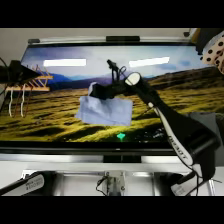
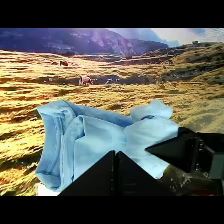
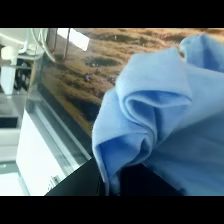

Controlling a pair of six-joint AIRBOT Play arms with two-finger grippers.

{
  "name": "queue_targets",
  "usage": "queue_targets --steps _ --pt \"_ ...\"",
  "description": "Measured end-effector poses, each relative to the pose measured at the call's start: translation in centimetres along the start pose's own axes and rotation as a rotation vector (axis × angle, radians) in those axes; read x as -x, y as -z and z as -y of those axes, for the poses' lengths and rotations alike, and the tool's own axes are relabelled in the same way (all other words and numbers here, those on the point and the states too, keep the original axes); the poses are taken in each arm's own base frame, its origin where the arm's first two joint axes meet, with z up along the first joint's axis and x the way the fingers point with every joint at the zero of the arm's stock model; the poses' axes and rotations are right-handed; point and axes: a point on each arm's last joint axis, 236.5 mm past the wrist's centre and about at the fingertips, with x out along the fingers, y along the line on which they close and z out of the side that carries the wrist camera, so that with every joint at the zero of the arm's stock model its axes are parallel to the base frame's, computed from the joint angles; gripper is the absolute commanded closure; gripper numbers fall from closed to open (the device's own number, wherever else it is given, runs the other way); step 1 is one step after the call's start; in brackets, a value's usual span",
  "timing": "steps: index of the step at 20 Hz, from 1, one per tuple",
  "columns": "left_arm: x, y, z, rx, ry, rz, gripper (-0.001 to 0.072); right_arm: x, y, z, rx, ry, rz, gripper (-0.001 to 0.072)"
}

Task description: Fold the shirts.

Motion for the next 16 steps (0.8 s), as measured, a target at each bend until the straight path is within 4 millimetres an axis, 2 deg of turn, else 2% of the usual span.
queue_targets --steps 1,2,5,7,10,11,12,13,15,16 --pt "-0.1 0.0 0.2 -0.005 0.003 -0.001 0.0668 -0.8 0.5 -0.1 -0.014 -0.009 -0.013 0.0197" --pt "-0.2 0.0 0.4 -0.008 0.005 0.0 0.0668 -1.3 0.7 -0.1 -0.02 -0.013 -0.016 0.015" --pt "-0.4 -0.1 0.6 -0.016 0.007 0.006 0.0668 -1.9 1.3 0.0 -0.036 -0.019 -0.038 0.015" --pt "-0.4 -0.1 0.8 -0.019 0.008 0.006 0.0668 -0.7 1.2 0.6 -0.031 -0.01 -0.058 0.015" --pt "-0.5 -0.2 0.8 -0.02 0.008 0.009 0.0668 3.6 0.9 3.7 -0.008 0.095 -0.102 0.015" --pt "-0.5 -0.1 0.8 -0.021 0.008 0.008 0.0667 5.8 1.0 5.8 -0.005 0.173 -0.127 0.015" --pt "-0.5 -0.1 0.8 -0.022 0.008 0.008 0.0668 8.2 1.2 8.5 -0.01 0.271 -0.153 0.0112" --pt "-0.5 -0.1 0.8 -0.025 0.008 0.008 0.0667 10.6 1.8 11.3 -0.03 0.364 -0.185 0.0023" --pt "-0.5 -0.1 0.8 -0.026 0.008 0.008 0.0667 14.7 3.9 16.0 -0.113 0.494 -0.262 0.0023" --pt "-0.5 -0.2 0.8 -0.026 0.008 0.009 0.0667 16.0 5.3 17.6 -0.163 0.524 -0.293 0.0023"
